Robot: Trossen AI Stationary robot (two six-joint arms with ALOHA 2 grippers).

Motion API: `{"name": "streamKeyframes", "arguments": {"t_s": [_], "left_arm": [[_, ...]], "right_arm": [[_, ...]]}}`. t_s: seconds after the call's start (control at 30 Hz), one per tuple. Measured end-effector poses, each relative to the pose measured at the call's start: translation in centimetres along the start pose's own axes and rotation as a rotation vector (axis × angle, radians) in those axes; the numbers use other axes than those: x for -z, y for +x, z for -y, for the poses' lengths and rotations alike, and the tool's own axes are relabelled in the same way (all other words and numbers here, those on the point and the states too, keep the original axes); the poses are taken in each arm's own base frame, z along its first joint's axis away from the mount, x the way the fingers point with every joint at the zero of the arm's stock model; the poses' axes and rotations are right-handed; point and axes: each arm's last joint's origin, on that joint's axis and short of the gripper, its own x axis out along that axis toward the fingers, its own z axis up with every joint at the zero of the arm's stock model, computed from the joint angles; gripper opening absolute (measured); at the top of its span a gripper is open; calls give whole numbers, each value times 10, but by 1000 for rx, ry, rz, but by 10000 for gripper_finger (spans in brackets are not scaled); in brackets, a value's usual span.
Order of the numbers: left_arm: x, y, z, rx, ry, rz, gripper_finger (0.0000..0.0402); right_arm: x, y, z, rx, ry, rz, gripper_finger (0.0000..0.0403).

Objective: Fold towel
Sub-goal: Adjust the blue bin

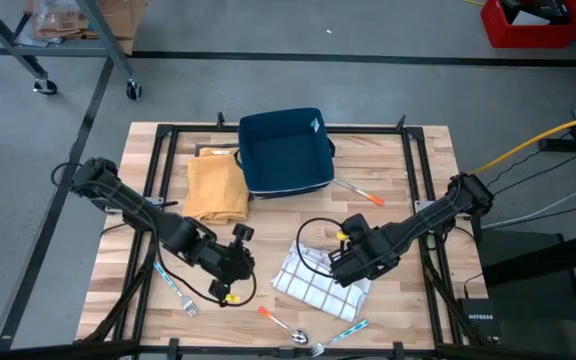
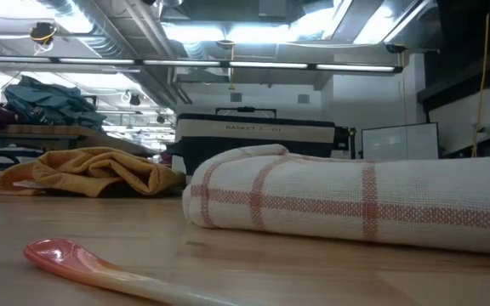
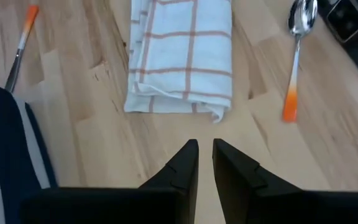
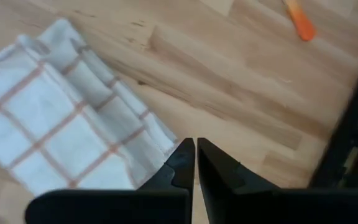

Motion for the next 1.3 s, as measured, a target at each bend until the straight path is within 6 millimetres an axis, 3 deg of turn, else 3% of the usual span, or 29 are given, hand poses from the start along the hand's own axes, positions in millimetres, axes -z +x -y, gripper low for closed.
{"name": "streamKeyframes", "arguments": {"t_s": [0.17, 0.33, 0.43, 0.67, 0.8, 0.97, 1.13, 1.3], "left_arm": [[-1, -4, -3, -31, -55, 18, 42], [-1, -1, -24, -294, -111, 24, 42], [-3, 2, -42, -429, -166, 46, 43], [1, -3, -75, -500, -202, 34, 43], [6, -13, -90, -526, -192, 14, 43], [21, -33, -105, -550, -198, -52, 43], [36, -50, -114, -565, -213, -110, 43], [39, -52, -116, -568, -215, -128, 43]], "right_arm": [[0, 0, -8, -86, 21, -5, 23], [-9, 1, -11, -100, 67, 29, 25], [-20, 4, -11, -92, 112, 44, 37], [-57, 12, -8, -56, 99, 109, 104], [-91, 20, -1, -3, 52, 213, 132], [-148, 32, 9, 5, 72, 276, 138], [-208, 43, 22, -82, 130, 353, 138], [-265, 49, 41, -246, 233, 418, 138]]}}
